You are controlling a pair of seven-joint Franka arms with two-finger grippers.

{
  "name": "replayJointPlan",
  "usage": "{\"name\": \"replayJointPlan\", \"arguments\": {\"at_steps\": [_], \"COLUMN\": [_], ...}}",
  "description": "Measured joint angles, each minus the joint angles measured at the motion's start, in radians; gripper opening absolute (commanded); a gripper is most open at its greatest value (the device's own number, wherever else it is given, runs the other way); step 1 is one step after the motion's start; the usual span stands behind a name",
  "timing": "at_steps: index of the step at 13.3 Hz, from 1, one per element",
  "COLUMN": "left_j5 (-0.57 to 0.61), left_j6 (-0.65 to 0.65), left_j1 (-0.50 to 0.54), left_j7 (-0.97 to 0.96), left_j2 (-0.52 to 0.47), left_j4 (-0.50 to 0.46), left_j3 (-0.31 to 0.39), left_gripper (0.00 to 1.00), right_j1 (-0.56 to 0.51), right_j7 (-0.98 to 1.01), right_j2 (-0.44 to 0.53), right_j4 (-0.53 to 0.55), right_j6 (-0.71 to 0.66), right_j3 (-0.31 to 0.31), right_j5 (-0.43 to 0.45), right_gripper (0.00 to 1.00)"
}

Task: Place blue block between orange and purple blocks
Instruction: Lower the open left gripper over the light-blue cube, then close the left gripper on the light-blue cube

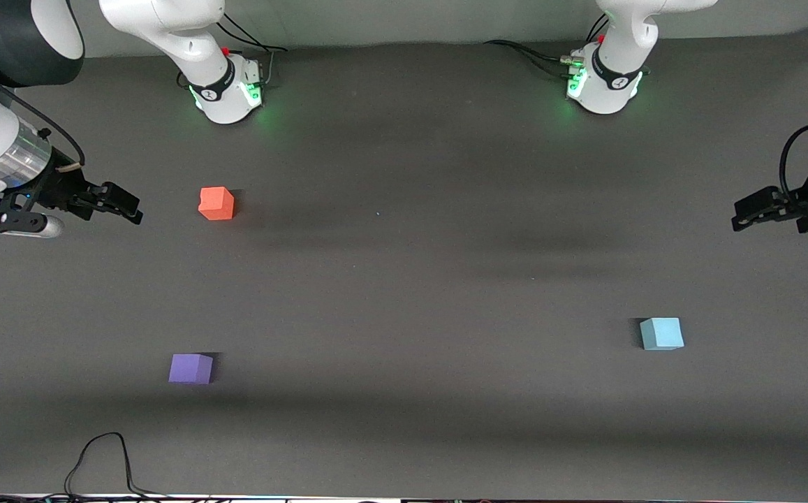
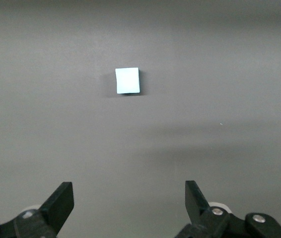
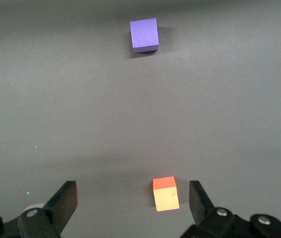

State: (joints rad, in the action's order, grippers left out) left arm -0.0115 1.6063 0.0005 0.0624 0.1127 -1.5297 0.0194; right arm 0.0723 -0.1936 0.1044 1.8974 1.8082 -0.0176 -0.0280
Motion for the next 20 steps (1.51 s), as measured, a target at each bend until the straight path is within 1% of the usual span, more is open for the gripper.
{"name": "replayJointPlan", "arguments": {"at_steps": [3, 6, 9, 14, 17, 20], "left_j5": [0.0, 0.0, 0.0, 0.001, 0.001, 0.001], "left_j6": [0.068, 0.178, 0.332, 0.611, 0.735, 0.81], "left_j1": [0.016, 0.028, 0.028, 0.028, 0.025, 0.022], "left_j7": [0.001, 0.013, 0.018, 0.021, 0.021, 0.021], "left_j2": [0.068, 0.183, 0.287, 0.412, 0.489, 0.549], "left_j4": [0.007, -0.003, -0.06, -0.171, -0.189, -0.19], "left_j3": [0.003, 0.003, 0.002, 0.0, -0.004, -0.005], "left_gripper": [1.0, 1.0, 1.0, 1.0, 1.0, 0.99], "right_j1": [0.0, 0.0, 0.0, 0.0, 0.0, 0.0], "right_j7": [0.0, 0.0, 0.0, 0.0, 0.0, 0.0], "right_j2": [-0.003, -0.003, -0.004, -0.003, -0.003, -0.003], "right_j4": [0.002, 0.003, 0.004, 0.011, 0.015, 0.016], "right_j6": [0.0, 0.0, 0.0, 0.0, 0.013, 0.017], "right_j3": [0.0, 0.0, 0.0, 0.0, 0.0, 0.0], "right_j5": [0.0, 0.0, 0.0, 0.0, 0.0, 0.0], "right_gripper": [1.0, 1.0, 1.0, 1.0, 1.0, 1.0]}}
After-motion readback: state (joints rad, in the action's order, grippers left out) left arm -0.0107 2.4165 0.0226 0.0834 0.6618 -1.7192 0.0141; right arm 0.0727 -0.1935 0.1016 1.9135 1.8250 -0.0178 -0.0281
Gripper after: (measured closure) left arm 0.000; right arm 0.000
